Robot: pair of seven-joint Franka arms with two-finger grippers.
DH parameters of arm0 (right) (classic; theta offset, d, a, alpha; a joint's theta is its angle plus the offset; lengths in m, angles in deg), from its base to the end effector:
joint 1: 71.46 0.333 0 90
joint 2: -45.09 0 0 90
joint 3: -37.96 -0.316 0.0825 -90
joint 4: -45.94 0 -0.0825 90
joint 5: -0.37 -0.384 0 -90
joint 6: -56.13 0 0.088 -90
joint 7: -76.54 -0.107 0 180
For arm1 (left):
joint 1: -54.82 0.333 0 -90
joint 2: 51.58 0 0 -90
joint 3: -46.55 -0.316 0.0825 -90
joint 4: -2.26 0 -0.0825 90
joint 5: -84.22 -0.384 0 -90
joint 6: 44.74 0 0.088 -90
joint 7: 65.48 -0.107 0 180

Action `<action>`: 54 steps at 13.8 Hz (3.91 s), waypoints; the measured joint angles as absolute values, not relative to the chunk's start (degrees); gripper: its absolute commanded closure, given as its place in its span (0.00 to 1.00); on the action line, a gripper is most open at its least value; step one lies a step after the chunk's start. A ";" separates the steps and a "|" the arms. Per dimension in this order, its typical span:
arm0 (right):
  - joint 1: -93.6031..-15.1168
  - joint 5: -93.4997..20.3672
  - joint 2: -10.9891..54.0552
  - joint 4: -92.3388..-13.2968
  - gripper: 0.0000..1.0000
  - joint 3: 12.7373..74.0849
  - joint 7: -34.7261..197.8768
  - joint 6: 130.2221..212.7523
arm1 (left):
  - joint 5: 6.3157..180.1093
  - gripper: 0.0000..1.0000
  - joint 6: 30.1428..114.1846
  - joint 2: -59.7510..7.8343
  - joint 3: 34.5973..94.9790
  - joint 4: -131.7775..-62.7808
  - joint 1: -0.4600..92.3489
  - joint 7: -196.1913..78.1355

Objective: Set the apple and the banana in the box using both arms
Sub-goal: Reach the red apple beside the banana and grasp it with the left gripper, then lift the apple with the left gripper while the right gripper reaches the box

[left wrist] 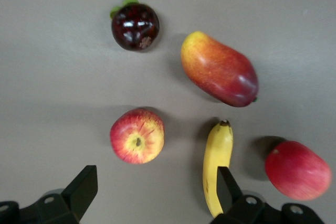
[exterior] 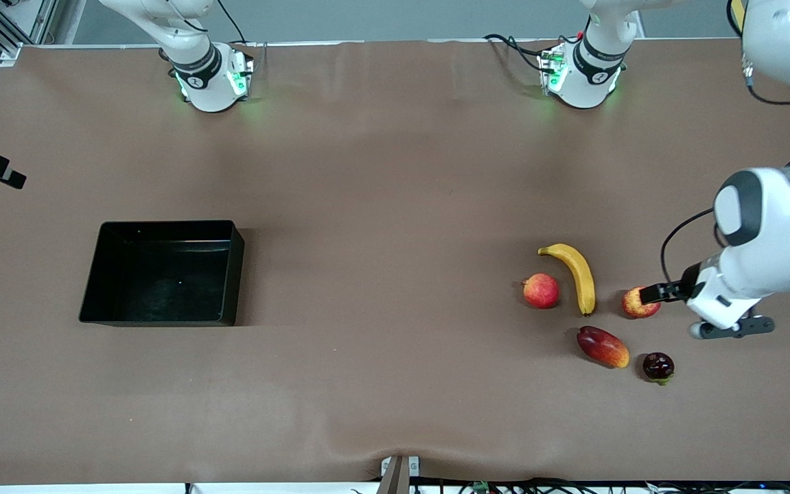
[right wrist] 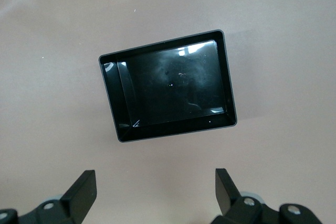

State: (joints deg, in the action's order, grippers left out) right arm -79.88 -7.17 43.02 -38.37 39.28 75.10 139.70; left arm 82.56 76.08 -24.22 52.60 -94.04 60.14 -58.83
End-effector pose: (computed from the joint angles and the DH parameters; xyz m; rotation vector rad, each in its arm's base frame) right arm 0.5491 -0.0785 0.6422 -2.9949 0.2757 0.0594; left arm 0.6665 0.0001 0.3218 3.1158 0.1536 -0.0752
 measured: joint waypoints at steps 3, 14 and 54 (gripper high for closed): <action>-79.88 -7.26 43.02 -38.23 0.00 39.27 75.10 139.70 | 82.56 0.00 77.96 -20.73 52.39 -94.14 61.33 -58.84; -79.85 -7.40 37.49 -38.82 0.00 39.28 75.14 139.12 | 82.56 0.91 80.96 -13.88 52.29 -94.15 62.76 -59.01; -75.65 -2.38 11.73 -48.23 1.00 38.38 85.74 171.48 | 82.63 1.00 55.46 -26.68 65.05 -81.60 61.39 -51.71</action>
